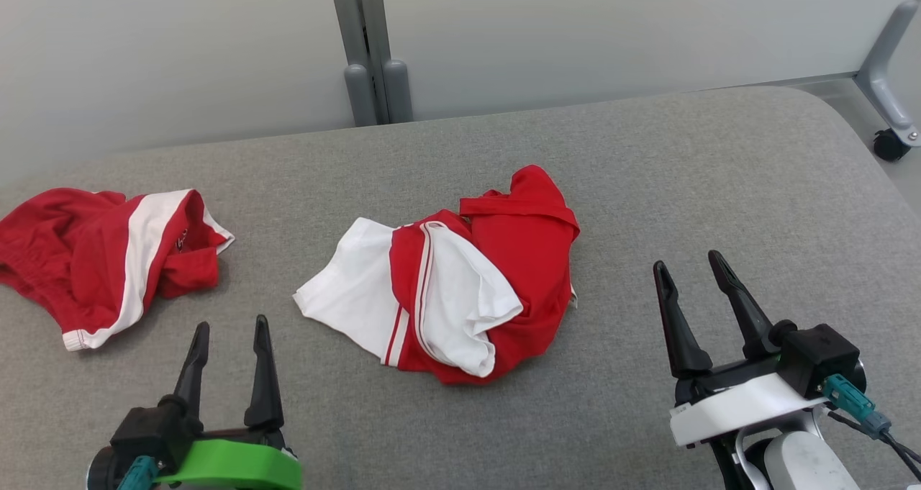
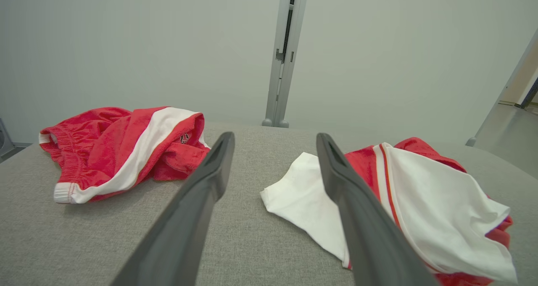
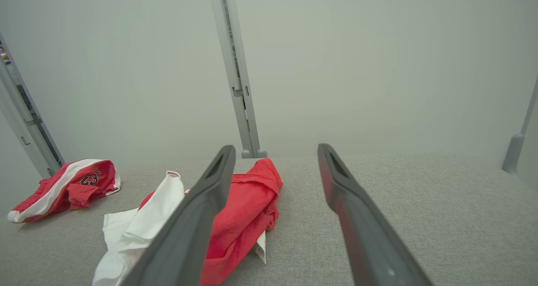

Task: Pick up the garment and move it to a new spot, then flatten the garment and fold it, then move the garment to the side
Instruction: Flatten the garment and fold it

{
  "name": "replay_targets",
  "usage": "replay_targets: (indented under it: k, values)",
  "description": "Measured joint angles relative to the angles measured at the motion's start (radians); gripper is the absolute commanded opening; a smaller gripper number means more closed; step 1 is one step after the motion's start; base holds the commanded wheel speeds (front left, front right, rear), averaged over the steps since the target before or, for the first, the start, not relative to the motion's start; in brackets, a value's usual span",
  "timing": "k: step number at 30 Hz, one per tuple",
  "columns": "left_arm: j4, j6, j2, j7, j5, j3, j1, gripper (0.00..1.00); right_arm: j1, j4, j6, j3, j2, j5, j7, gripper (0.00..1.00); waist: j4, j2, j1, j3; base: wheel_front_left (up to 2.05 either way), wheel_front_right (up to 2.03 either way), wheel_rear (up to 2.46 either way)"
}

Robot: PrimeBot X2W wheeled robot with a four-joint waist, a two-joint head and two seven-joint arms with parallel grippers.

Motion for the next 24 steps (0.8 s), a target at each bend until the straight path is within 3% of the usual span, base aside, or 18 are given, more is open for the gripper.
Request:
replay_targets:
  k: [3, 5, 10, 17, 24]
  values:
    - [0.028, -0.029, -0.011, 0.006, -0.013, -0.018, 0.000, 1.00, 0.000, 0.000, 0.000, 0.000, -0.001, 0.000, 0.000, 1.00, 0.001, 0.0000, 0.0000, 0.001, 0.00, 0.00, 0.00]
    - [0.038, -0.069, -0.025, 0.044, -0.086, -0.055, -0.004, 1.00, 0.000, 0.000, 0.000, -0.003, -0.002, 0.000, 0.000, 1.00, 0.003, 0.0000, 0.0000, 0.003, 0.00, 0.00, 0.00]
    - [0.049, -0.096, -0.037, 0.199, -0.123, -0.168, -0.075, 1.00, -0.015, -0.001, 0.000, -0.007, -0.007, 0.000, 0.000, 1.00, 0.005, 0.0000, 0.0000, 0.021, 0.00, 0.00, 0.00]
    - [0.047, -0.101, -0.047, 0.403, -0.198, -0.273, -0.198, 1.00, -0.046, -0.010, 0.000, -0.001, -0.005, 0.000, 0.000, 1.00, -0.016, 0.0000, 0.0000, 0.056, 0.00, 0.00, 0.00]
    - [0.072, -0.064, -0.049, 0.468, -0.191, -0.350, -0.298, 1.00, -0.064, -0.012, 0.000, 0.003, 0.003, 0.002, 0.000, 1.00, -0.065, 0.0000, 0.0000, 0.092, 0.00, 0.00, 0.00]
